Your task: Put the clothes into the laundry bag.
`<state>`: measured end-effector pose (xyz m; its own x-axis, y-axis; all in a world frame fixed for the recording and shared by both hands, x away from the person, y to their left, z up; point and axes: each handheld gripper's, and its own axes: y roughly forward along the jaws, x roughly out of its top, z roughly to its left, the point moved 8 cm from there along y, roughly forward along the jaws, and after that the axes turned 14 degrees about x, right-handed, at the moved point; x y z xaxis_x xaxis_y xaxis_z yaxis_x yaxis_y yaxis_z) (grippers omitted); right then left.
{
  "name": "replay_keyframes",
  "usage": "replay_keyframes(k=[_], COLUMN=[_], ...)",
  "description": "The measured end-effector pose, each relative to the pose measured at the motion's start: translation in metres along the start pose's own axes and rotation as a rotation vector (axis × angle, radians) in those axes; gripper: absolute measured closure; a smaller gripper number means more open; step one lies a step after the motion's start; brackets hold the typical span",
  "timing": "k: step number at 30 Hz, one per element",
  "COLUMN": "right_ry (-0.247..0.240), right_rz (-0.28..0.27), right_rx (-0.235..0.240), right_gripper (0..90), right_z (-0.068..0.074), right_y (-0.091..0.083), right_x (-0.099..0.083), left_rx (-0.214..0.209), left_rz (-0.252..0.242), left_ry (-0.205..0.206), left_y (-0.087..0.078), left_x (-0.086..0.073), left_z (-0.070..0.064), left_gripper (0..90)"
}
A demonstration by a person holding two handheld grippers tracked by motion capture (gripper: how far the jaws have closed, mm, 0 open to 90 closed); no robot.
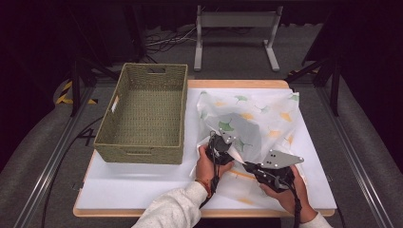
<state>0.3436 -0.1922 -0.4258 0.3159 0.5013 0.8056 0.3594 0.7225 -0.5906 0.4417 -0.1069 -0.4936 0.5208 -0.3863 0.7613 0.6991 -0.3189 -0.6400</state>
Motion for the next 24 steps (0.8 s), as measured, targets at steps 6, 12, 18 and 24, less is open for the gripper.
replay_keyframes(k=[6, 12, 18, 24], right_ry=[-0.007, -0.017, -0.026, -0.034], right_rz=[-0.014, -0.013, -0.017, -0.039], right_rx=[0.001, 0.013, 0.032, 0.027], right_gripper=[89.1, 89.1, 89.1, 89.1], right_z=[0.001, 0.006, 0.011, 0.013], right_y=[-0.006, -0.006, -0.006, -0.008], right_x=[0.003, 0.006, 0.009, 0.013], left_rx=[-0.095, -0.116, -0.141, -0.148], left_rz=[-0.007, -0.011, -0.038, -0.041], left_ry=[0.04, 0.124, 0.206, 0.26], left_y=[-0.025, -0.05, -0.072, -0.075], left_x=[-0.006, -0.023, -0.04, -0.052], left_z=[-0.003, 0.012, 0.025, 0.022], left_gripper=[61.0, 73.3, 79.1, 85.3])
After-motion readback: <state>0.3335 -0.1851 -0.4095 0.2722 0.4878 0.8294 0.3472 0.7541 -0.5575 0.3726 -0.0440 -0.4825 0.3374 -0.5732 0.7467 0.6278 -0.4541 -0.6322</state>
